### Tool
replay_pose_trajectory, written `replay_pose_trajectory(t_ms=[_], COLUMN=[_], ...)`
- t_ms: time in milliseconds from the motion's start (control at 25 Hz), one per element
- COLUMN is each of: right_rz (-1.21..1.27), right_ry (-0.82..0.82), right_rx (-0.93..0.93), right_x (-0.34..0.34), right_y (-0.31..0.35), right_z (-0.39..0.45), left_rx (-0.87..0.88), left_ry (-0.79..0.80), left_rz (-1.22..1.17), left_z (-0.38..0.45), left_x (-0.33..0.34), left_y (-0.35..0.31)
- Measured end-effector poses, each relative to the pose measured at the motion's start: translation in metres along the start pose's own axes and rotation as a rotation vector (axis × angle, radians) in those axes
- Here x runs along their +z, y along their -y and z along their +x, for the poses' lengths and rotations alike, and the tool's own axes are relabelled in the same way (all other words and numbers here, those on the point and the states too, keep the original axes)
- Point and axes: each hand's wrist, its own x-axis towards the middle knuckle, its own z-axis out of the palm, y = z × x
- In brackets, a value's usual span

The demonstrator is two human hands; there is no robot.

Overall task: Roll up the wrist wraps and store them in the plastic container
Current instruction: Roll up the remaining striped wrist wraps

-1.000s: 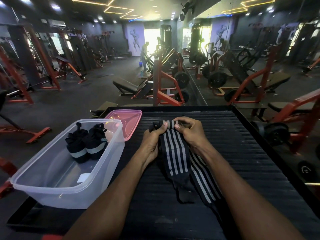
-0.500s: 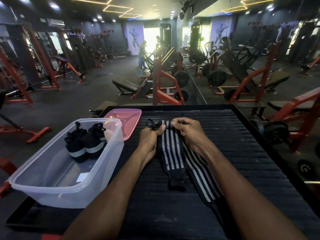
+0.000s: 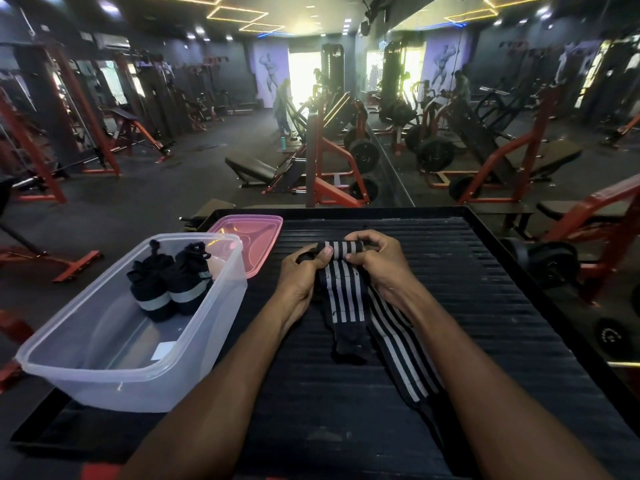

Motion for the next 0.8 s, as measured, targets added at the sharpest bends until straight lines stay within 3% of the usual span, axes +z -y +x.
replay_pose_trajectory(t_ms=[120,360,560,800], right_rz=[0.014,-0.079,-0.143,-0.152], right_ry=[0.021,-0.011,0.019,0.002], right_rx=[0.052,-0.105,-0.139,-0.041], right_x=[0.0013,0.0042,0.0037,0.0049], right_y=[-0.0014,-0.0014,-0.0046,-0.0083], right_z=[-0.001,-0.0025,-0.0004,0.004], left_rx=[0.037,-0.001,-0.038,0.1], left_ry=[-0.001,0.055,0.028,-0.003], left_rz=[0.098,0.062,0.171,0.265], left_z=[0.0009,-0.0018,0.0023,0.0025], left_x=[-0.0027,-0.0026,-0.0059,-0.006], left_y=[0.0002,-0.0017,0.005,0.0048])
